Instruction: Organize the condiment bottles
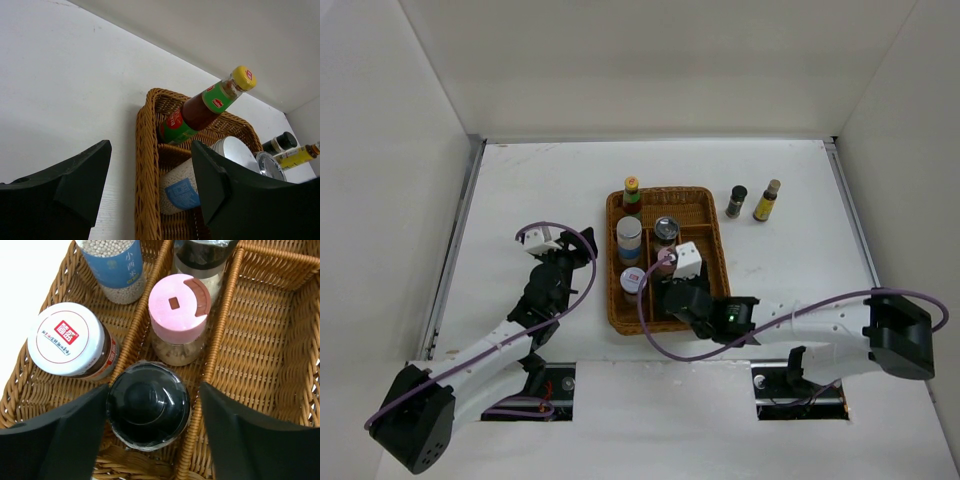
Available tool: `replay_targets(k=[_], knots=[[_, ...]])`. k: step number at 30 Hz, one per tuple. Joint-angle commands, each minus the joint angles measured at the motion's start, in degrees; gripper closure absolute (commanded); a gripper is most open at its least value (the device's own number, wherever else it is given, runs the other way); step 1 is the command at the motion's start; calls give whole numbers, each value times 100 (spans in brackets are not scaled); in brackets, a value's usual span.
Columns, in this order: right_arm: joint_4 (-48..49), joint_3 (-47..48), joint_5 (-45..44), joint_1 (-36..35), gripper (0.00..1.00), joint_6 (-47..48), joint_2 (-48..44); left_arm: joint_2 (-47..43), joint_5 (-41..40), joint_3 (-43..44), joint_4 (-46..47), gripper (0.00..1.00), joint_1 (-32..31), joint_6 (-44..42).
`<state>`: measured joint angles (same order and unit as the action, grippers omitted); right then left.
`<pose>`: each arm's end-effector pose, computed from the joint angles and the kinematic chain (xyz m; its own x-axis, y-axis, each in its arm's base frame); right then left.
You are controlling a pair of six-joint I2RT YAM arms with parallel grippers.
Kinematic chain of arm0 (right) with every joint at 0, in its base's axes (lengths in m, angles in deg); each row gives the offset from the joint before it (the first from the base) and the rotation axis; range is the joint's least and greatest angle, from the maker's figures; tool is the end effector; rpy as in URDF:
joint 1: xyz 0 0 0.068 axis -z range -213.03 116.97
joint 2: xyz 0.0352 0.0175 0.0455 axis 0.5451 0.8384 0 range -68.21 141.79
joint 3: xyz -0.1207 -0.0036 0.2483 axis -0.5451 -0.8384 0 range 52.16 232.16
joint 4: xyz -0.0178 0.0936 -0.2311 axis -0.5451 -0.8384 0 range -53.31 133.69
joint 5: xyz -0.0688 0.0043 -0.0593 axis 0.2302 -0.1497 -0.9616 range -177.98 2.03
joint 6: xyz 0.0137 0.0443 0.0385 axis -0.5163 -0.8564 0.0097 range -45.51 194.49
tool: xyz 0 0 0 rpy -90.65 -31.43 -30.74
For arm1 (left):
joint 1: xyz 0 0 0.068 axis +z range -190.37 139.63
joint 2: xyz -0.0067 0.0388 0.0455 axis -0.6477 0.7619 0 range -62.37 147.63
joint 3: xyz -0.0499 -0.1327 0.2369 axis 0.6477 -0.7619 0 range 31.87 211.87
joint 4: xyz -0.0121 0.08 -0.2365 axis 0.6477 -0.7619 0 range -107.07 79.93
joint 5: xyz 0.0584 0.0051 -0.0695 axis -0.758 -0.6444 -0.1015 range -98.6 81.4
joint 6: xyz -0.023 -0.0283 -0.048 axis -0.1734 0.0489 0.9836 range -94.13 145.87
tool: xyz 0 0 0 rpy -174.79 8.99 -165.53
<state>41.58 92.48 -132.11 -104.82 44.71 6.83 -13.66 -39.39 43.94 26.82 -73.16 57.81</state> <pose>0.1113 0.2385 0.2250 -0.4147 -0.1198 -0.9020 -0.3474 0.9371 0.0353 0.1624 -0.0775 0.2241 -0.0154 -0.5307 -0.8474 0.0318 0.8468 -0.5309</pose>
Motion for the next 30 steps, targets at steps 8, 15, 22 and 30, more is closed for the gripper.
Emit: replay_targets(k=[8, 15, 22, 30], knots=[[246, 12, -183, 151, 4, 121, -1709, 7, 55, -3, 319, 36, -56, 66], [449, -60, -314, 2695, 45, 157, -2250, 51, 81, 23, 328, 36, -91, 102], [378, 1116, 10, 5064, 24, 814, -406, -125, 90, -74, 320, 36, -73, 102], [492, 1865, 800, 5759, 14, 1255, 545, 51, 117, -21, 372, 36, -258, 128]])
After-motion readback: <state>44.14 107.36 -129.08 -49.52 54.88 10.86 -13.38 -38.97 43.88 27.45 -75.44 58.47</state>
